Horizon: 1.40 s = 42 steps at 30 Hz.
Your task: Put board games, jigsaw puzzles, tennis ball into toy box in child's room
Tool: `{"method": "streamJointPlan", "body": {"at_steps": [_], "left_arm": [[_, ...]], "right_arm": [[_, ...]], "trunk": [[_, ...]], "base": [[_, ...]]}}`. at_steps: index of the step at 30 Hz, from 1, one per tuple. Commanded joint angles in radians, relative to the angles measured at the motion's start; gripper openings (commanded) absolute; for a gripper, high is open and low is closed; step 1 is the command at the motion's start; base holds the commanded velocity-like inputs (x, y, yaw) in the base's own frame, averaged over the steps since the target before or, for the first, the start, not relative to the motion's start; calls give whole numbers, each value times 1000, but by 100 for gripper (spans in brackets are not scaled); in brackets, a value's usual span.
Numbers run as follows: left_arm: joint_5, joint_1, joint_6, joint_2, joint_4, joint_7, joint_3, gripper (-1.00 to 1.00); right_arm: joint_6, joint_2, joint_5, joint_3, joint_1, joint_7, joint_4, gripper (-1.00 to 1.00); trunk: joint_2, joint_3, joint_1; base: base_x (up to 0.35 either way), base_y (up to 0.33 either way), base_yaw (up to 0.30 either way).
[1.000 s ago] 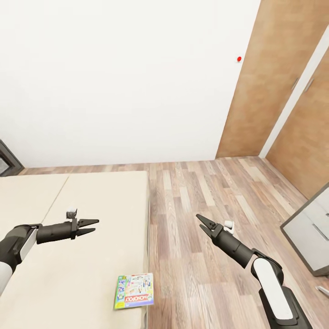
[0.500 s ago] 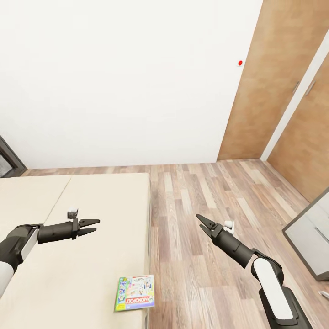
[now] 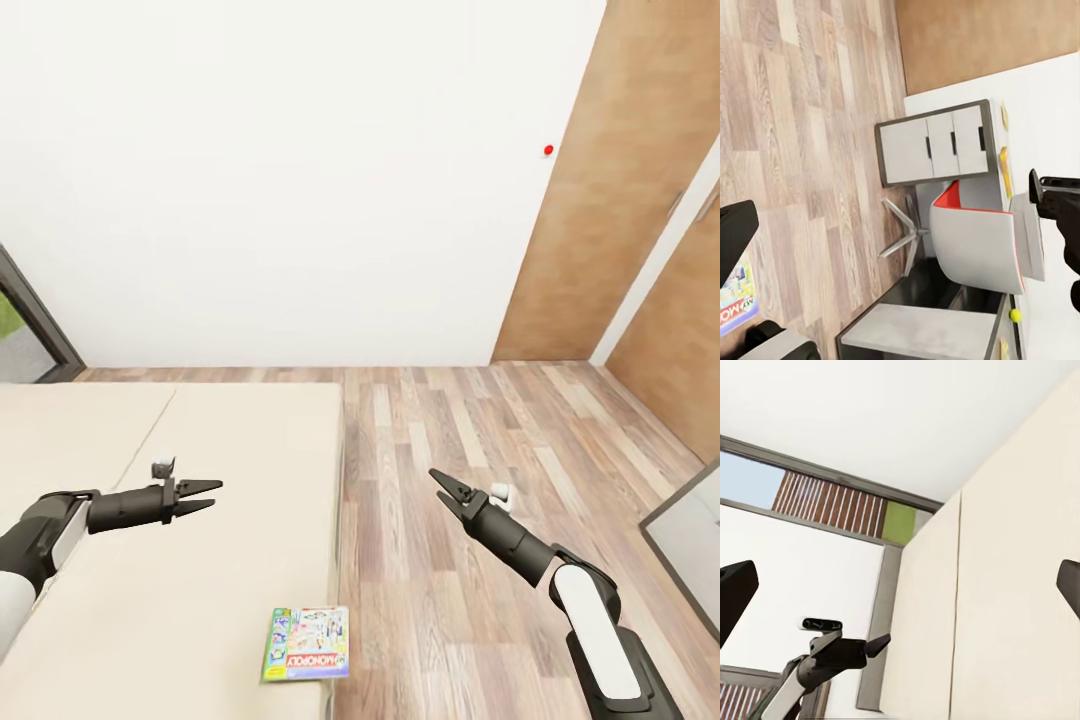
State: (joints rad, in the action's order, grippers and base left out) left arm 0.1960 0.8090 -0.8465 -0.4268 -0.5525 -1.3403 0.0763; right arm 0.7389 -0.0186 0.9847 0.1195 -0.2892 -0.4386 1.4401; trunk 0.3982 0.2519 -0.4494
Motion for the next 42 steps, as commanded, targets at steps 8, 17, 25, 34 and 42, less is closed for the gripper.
{"method": "streamJointPlan", "body": {"at_steps": [8, 17, 25, 34, 42], "left_arm": [[2, 1, -10, 2, 0, -3, 0, 100], [2, 1, -9, 2, 0, -3, 0, 100], [2, 1, -8, 2, 0, -3, 0, 100], [2, 1, -8, 2, 0, -2, 0, 100], [2, 1, -9, 3, 0, -1, 0, 100]], "right_arm": [[-31, -1, 2, 0, -1, -2, 0, 100], [-37, -1, 2, 0, -1, -4, 0, 100], [-38, -2, 4, 0, -1, -5, 0, 100], [-38, -8, 10, 0, -1, -5, 0, 100], [-38, -7, 9, 0, -1, -5, 0, 100]], "trunk": [[2, -10, -1], [2, -24, -1], [2, -28, -1], [2, -36, -1], [2, -43, -1]], "base": [[0, 0, 159], [0, 0, 51], [0, 0, -4], [0, 0, -129], [0, 0, -115]]}}
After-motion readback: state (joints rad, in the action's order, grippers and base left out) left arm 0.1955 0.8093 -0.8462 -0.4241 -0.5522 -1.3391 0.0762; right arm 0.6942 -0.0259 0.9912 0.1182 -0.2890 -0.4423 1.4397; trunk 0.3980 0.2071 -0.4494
